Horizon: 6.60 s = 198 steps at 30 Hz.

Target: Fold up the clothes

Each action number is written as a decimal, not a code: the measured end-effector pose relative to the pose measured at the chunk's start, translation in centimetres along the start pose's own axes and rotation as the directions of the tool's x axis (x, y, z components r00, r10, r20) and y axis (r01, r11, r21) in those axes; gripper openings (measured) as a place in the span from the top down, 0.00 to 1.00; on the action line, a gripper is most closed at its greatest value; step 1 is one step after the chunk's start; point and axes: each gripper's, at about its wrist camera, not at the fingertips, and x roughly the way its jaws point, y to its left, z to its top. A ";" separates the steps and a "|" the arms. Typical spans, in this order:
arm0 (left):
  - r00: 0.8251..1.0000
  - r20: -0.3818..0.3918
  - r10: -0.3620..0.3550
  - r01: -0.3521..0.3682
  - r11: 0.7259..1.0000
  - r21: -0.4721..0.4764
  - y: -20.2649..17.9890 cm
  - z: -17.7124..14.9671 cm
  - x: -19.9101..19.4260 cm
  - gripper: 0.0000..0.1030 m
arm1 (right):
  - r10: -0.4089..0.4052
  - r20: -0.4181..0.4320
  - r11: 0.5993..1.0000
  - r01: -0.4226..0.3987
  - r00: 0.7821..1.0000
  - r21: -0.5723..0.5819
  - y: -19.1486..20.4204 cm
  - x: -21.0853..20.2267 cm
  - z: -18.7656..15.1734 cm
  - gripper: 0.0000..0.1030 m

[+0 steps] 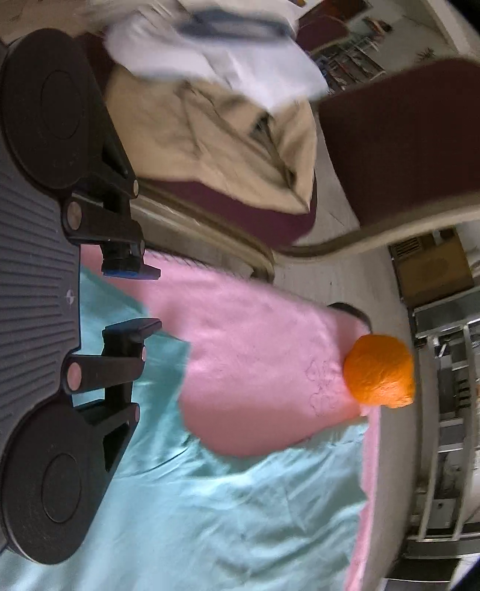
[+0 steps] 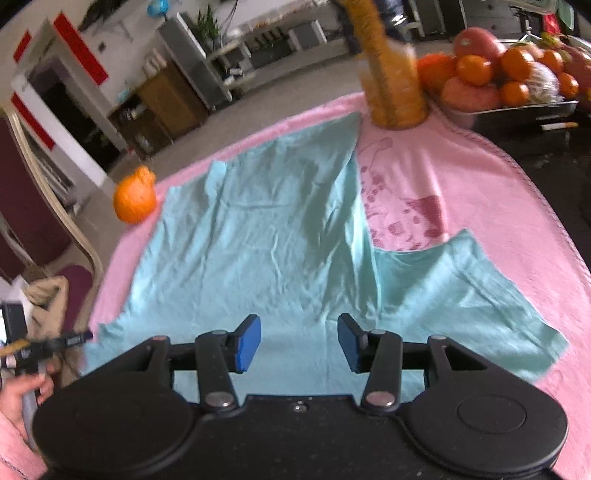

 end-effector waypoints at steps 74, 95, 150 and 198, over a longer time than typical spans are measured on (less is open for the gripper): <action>0.953 0.114 -0.280 0.284 0.959 -0.021 -5.5 10.5 -1.1 0.53 | -0.018 0.256 1.000 0.020 0.966 -0.008 4.6 -1.2 9.6 0.28; 0.970 0.116 -0.215 0.195 0.968 0.157 -15.0 18.5 17.6 0.87 | -0.254 0.193 0.967 0.243 0.948 0.079 -2.9 24.7 19.6 0.70; 0.987 0.012 -0.158 0.157 0.985 0.070 -8.6 2.8 6.0 0.86 | -0.220 -0.055 0.972 0.214 0.974 -0.093 -2.9 11.4 5.0 0.82; 0.932 -0.116 -0.344 0.358 0.923 0.142 -9.3 -9.2 -7.0 0.71 | 0.064 -0.061 0.977 -0.050 0.996 0.209 -3.1 -1.6 -6.1 0.76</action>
